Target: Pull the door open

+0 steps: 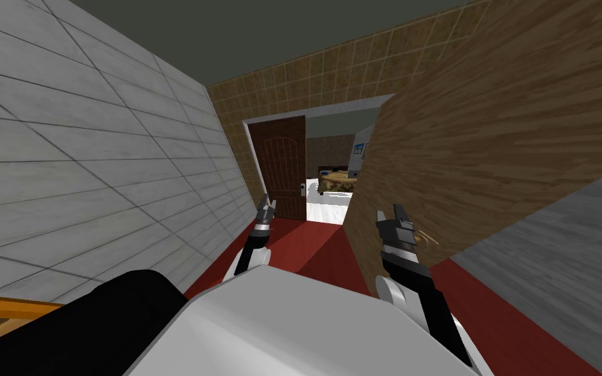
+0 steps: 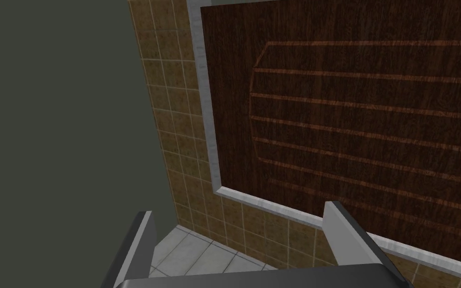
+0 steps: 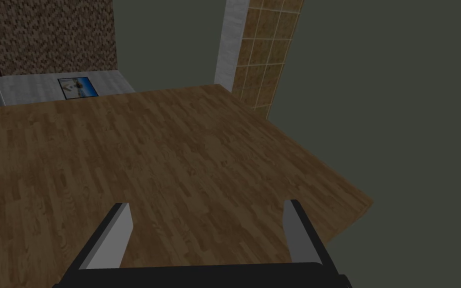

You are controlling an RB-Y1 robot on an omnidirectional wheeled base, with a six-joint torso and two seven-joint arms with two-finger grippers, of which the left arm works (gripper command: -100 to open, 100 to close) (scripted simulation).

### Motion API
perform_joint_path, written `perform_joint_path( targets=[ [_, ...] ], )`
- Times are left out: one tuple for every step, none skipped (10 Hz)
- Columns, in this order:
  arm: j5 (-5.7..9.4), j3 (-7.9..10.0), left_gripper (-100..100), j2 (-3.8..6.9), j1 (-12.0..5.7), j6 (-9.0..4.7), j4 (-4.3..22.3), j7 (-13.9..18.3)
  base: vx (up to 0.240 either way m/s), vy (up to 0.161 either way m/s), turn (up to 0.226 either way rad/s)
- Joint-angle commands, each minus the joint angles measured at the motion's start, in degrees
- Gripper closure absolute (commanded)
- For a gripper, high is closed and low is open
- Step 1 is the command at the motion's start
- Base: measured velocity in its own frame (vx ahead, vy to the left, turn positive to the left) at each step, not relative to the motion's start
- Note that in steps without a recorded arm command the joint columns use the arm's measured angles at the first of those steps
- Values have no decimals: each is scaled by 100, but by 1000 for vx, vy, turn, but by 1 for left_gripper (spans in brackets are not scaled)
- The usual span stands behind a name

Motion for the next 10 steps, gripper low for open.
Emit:
perform_joint_path(
  targets=[
    [22,60,-100,92,-163,94,240,13,181,19,-27],
    [27,71,-100,115,-203,102,331,15,177,-8,-21],
    [37,94,-100,161,-288,119,524,19,161,-23,-22],
    [42,106,-100,184,-330,127,620,20,140,-23,-21],
    [47,118,-100,206,-372,136,717,22,104,-7,-14],
    [52,131,-100,226,-419,145,822,24,95,-3,-18],
    [57,143,-100,246,-466,155,929,26,89,-8,-18],
    [63,156,-100,266,-513,164,1035,28,78,-6,-15],
    [68,169,-100,285,-559,174,1142,30,85,-1,-16],
    [74,182,-100,304,-607,183,1250,32,96,-4,-17]
  ],
)
